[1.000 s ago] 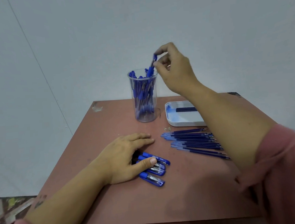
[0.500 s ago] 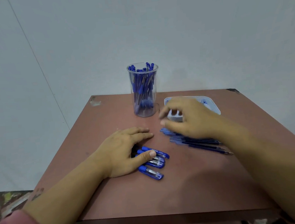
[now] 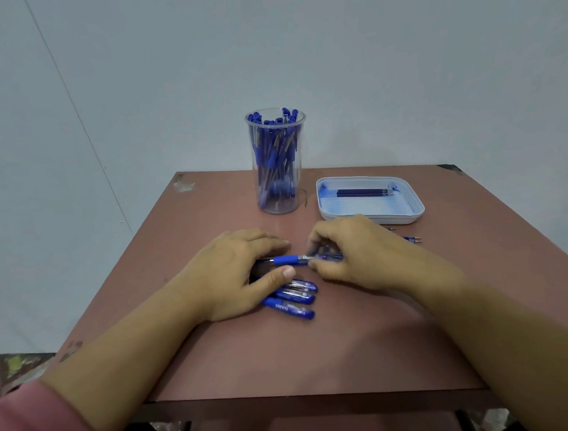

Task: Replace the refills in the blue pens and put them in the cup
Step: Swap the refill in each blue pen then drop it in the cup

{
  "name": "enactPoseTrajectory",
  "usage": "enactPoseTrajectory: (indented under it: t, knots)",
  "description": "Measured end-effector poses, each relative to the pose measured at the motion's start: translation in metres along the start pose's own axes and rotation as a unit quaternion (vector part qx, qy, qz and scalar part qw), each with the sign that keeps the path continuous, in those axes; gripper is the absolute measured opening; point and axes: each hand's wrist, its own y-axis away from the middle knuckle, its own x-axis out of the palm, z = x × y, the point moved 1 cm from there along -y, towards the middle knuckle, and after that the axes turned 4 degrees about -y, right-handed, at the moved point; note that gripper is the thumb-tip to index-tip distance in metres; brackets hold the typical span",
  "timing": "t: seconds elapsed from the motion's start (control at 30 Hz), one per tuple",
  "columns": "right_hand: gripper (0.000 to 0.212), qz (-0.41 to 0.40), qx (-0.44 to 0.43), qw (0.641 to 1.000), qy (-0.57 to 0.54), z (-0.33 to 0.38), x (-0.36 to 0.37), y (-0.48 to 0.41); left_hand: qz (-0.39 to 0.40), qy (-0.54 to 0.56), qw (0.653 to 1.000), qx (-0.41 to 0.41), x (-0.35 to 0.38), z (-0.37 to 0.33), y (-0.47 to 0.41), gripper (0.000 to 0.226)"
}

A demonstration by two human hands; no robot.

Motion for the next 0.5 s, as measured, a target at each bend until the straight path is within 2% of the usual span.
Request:
enactPoseTrajectory:
  t: [0.2,0.33,0.5]
  knots:
    - [0.008,-0.088,-0.008,0.991,-0.103,-0.006,-0.015,-0.002,-0.079,0.004,0.997,0.007,-0.013,-0.002,-0.013,0.043]
    - [0.027,-0.143,-0.027,0.981,-0.127,-0.009,-0.02,-0.001,-0.105,0.091,0.99,-0.018,-0.021,-0.011,-0.029,0.027]
    - [0.019,-0.167,-0.009,0.97,-0.175,-0.013,-0.021,-0.004,-0.139,0.105,0.985,-0.021,-0.016,-0.012,-0.043,0.022]
